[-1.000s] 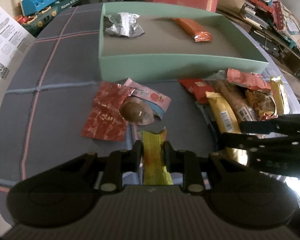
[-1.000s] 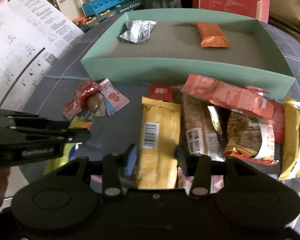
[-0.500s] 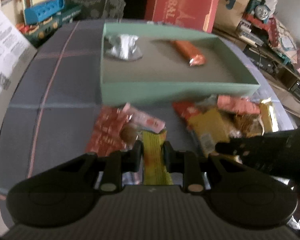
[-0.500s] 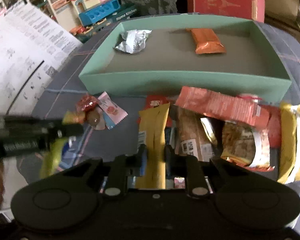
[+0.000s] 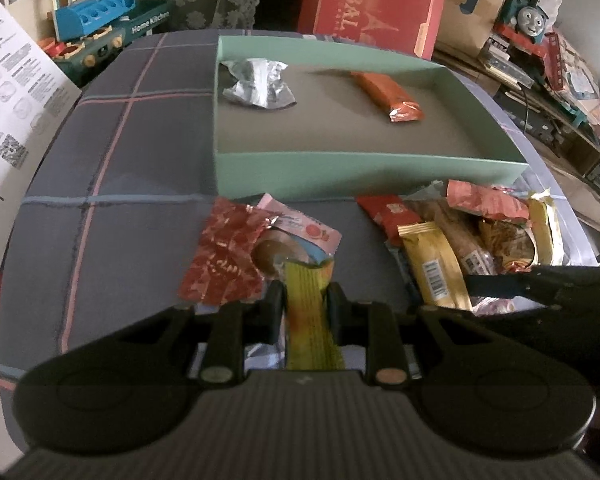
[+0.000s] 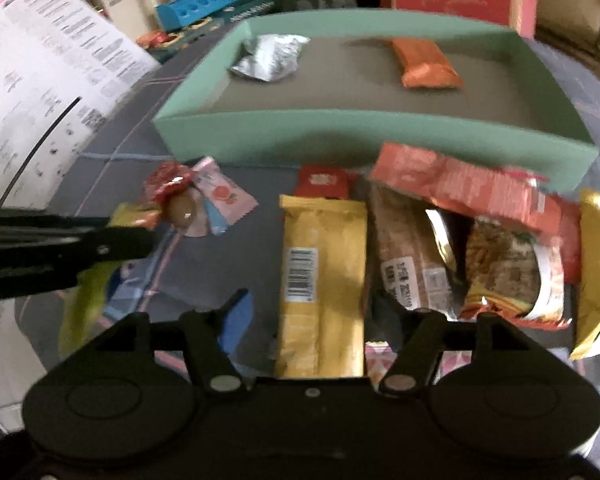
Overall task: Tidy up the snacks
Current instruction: 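Lower yellow stick with left gripper while right lowers yellow bar into box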
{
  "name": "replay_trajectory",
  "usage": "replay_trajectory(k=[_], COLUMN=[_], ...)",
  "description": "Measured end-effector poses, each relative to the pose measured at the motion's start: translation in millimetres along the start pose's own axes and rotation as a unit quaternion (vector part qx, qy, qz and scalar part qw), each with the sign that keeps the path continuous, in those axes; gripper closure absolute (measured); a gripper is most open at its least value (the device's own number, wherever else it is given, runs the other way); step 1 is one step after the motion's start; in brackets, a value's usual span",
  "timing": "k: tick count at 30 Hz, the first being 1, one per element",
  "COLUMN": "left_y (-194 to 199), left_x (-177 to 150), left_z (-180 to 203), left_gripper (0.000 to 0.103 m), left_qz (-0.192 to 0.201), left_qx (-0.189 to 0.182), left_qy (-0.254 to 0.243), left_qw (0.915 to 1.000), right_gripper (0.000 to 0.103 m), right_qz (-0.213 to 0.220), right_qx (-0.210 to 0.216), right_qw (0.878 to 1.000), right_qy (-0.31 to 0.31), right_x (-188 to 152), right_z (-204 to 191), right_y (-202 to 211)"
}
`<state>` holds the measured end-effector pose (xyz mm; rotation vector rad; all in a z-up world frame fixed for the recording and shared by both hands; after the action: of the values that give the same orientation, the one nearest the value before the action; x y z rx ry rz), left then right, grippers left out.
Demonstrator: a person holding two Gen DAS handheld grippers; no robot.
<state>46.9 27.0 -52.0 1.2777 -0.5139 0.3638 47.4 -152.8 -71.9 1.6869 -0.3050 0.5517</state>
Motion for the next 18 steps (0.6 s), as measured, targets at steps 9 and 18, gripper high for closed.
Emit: replay_trajectory(k=[9, 18], left_y=[2.2, 10.8], left_x=[3.5, 43.9], left_z=[5.8, 11.2], left_gripper=[0.080, 0.081], left_qz=[0.003, 0.033], left_qx=[-0.003, -0.002], left_qy=[-0.003, -0.006], left_qw=[1.0000, 0.9994], right_gripper=[0.068, 0.068], right_qz=[0.008, 0.061], right_qx=[0.009, 0.045], right_qw=[1.000, 0.997], right_qy=[-0.008, -0.029], right_x=[0.3, 35.4], right_z=[6.3, 21.2], right_y=[11.1, 52.1])
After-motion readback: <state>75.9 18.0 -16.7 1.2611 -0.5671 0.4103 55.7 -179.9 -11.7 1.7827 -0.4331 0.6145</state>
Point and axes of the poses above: each gripper's, at about its wrist camera, not at the fingertips, and y roughly against the way its jaws point, z to its right, x to its top, the point moved 2 cm from there along -y, roughly the way its jaws point, and after that the axes turned 2 degrees about -x, right-handed, at the moved point
